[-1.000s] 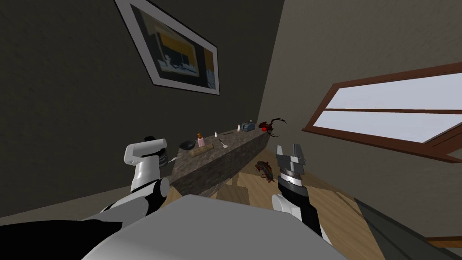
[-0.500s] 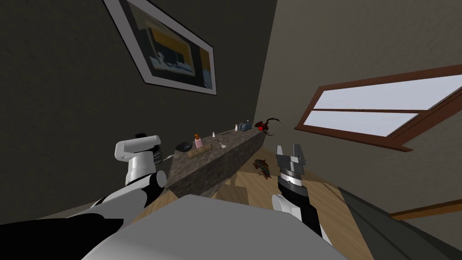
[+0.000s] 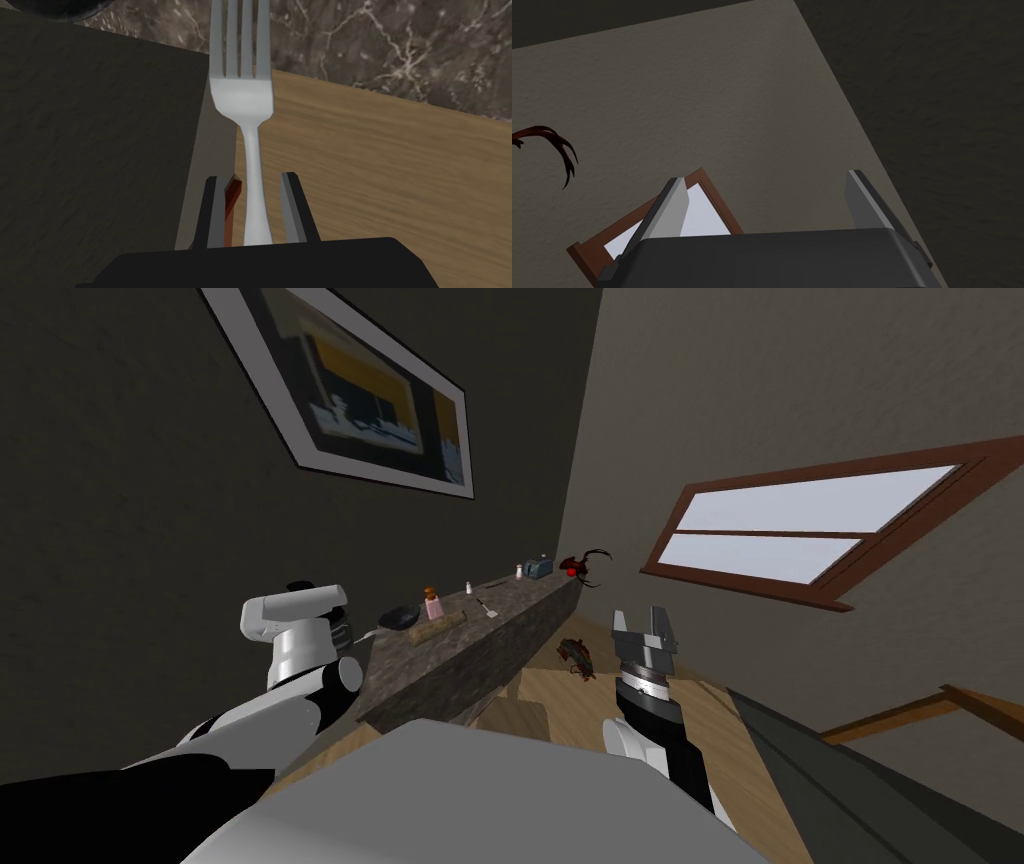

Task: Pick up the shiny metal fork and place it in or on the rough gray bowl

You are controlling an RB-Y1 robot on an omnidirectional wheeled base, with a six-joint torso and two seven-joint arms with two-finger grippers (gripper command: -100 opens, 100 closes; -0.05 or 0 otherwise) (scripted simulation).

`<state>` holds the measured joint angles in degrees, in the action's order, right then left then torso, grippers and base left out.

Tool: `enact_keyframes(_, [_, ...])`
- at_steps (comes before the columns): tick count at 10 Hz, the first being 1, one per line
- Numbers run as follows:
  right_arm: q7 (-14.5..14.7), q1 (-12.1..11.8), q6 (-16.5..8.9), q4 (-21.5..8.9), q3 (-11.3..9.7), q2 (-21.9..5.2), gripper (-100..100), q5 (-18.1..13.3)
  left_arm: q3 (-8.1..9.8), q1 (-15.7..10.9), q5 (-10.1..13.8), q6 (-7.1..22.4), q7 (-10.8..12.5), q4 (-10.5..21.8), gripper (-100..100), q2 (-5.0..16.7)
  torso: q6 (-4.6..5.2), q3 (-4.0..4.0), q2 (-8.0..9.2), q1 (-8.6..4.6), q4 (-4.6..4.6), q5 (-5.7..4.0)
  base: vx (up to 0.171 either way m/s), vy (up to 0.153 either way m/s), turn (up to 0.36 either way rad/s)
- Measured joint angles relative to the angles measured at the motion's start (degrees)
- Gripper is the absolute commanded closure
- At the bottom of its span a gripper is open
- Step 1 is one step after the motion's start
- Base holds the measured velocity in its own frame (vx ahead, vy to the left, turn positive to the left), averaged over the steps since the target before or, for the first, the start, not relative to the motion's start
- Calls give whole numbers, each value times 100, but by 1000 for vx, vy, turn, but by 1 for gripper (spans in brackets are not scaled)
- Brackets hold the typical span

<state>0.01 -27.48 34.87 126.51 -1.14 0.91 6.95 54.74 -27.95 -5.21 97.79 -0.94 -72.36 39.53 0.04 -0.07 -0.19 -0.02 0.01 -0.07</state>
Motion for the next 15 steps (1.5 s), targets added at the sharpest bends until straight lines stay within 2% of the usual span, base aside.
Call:
enact_keyframes(4, [0,0,0,0,0,0,0,0,56,-193,-97,-163,-85,576,100,359,11,-9,-16,-5,-3,-5,37,26,-114])
enact_keyframes(8, [0,-1,0,0,0,0,0,0,39,-360,-195,-350,-161,1192,100,713,14,-16,-26,-5,-7,-5,58,33,-152])
enact_keyframes(10, [0,-1,0,0,0,0,0,0,-13,-463,-262,-497,-190,1570,100,913,15,-20,-31,-8,-9,-6,68,39,-138])
enact_keyframes(15, [0,-1,0,0,1,0,0,0,-164,-580,-401,-664,-229,2089,100,1200,9,-19,-30,-5,-10,-7,62,43,-83])
